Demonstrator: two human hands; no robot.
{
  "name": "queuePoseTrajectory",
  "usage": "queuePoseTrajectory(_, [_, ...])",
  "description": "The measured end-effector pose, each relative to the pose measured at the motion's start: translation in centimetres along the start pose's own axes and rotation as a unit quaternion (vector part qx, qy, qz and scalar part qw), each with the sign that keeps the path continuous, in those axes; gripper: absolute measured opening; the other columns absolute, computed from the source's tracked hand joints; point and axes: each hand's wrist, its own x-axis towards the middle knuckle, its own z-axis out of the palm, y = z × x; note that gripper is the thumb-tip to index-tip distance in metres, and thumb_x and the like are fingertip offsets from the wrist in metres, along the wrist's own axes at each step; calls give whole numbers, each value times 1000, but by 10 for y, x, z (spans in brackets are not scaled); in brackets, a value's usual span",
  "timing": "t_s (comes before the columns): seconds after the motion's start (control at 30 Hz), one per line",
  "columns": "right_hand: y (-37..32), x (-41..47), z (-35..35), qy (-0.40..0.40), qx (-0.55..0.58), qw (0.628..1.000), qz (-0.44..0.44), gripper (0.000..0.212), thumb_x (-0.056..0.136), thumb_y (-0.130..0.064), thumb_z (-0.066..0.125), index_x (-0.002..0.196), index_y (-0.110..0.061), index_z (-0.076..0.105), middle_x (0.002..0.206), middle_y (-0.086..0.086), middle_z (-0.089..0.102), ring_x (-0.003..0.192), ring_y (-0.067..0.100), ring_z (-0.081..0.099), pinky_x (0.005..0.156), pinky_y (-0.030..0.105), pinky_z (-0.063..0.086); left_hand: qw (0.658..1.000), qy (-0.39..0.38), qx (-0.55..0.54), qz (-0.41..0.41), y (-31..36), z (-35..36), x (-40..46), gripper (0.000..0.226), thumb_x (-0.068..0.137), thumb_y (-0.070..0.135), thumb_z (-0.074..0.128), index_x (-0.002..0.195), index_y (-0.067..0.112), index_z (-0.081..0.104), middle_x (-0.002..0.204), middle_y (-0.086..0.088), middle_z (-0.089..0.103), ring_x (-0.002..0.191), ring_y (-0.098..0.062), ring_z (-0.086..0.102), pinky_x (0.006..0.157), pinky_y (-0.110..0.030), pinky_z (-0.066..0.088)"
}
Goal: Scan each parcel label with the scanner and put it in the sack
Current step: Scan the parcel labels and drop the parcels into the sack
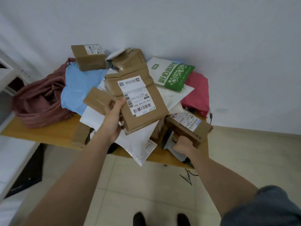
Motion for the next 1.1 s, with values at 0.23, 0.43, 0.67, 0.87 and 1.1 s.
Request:
queuePoseTrajectory(0.23, [12,2,23,22,0,999,-38,64,86,-26,69,140,-16,37,133,9,53,118,28,55,96,39,50,998,45,-36,2,-19,5,-21,82,75,54,68,144,35,26,123,2,62,112,-20,60,83,-42,53])
queuePoseTrajectory(0.43, [19,-10,30,52,-63,996,-35,45,88,-17,68,128,-15,47,114,3,59,109,20,59,74,24,42,997,73,-39,-8,-25,4,-36,81,75,54,69,142,34,27,121,0,63,113,-22,60,95,-49,50])
queuePoseTrajectory(0.67, [8,-31,-1,-29,22,998,-52,70,83,-23,69,140,-7,33,117,5,51,112,22,53,83,28,44,995,82,-57,-9,-8,-3,-52,73,85,48,65,145,25,30,128,-6,60,117,-26,58,98,-52,48])
queuePoseTrajectory(0.87, [-20,-63,-52,-33,101,993,-48,18,88,-16,55,106,-15,55,87,10,58,74,22,59,68,34,54,994,71,-83,11,23,-9,-68,70,87,49,61,145,21,34,133,-9,58,120,-29,55,90,-47,51])
queuePoseTrajectory(1.1, [-83,-137,-115,46,193,976,-92,19,91,-16,56,78,-1,57,56,9,51,42,18,49,52,22,43,990,50,-124,48,58,-41,-85,65,87,45,62,142,22,36,132,-12,57,116,-29,57,80,-43,55])
